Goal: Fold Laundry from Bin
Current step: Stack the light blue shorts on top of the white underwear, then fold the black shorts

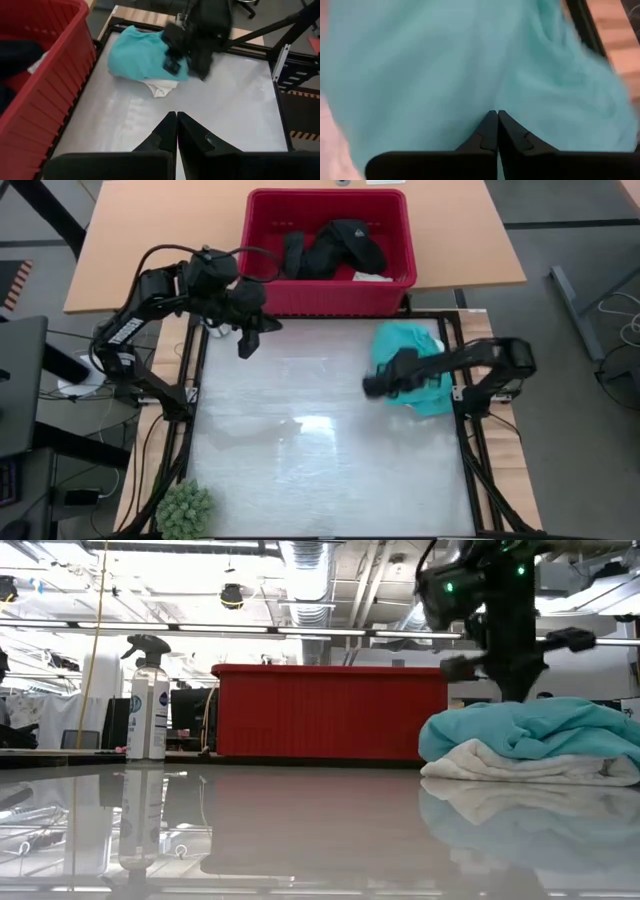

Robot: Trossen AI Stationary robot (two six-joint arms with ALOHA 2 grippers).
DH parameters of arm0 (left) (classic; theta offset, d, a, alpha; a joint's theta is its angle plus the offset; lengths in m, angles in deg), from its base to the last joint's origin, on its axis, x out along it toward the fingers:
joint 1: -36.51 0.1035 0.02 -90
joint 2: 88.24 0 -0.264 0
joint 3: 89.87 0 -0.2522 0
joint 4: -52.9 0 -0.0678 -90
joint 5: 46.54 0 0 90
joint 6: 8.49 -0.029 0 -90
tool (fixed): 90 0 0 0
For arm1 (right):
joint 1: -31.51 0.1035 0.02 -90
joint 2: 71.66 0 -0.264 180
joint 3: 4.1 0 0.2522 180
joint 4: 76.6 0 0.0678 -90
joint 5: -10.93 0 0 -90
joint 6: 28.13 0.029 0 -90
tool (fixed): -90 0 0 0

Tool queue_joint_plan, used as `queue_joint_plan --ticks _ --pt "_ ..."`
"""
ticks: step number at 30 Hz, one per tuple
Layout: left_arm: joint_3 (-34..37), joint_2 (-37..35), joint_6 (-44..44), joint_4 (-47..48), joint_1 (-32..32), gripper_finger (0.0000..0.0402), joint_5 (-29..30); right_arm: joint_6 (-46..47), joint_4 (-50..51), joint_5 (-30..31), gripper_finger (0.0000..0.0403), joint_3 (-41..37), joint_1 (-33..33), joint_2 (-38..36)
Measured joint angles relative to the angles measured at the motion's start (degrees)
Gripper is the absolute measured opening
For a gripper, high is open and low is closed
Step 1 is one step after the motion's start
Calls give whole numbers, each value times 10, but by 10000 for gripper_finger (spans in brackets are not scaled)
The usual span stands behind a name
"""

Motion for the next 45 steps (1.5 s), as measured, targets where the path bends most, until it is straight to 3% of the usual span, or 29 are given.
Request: queue_joint_plan --ticks 3,7,11,15,21,26,34,40,45 --pt "0 -6 -11 -1 0 0 0 50 2 -9 22 0 46 54" --pt "0 -6 -5 -6 0 0 1 47 -31 -40 15 -5 49 130" --pt "0 -2 10 -25 0 0 5 24 -30 -65 31 -16 23 175" --pt "-1 5 12 -48 0 0 6 -37 -33 -75 31 -38 -33 170" --pt "-1 18 3 -76 2 0 44 -111 -41 -26 22 -48 -92 108" --pt "-1 36 0 -70 2 0 58 -166 -39 -3 58 -46 -115 42" --pt "0 46 -38 -97 3 4 65 -179 -7 -2 82 -45 -90 -120" --pt "-1 54 -97 -188 39 57 68 -159 -37 14 83 -45 -52 -263" --pt "-1 97 -149 -250 91 128 57 -237 -135 54 83 -44 -34 -343"
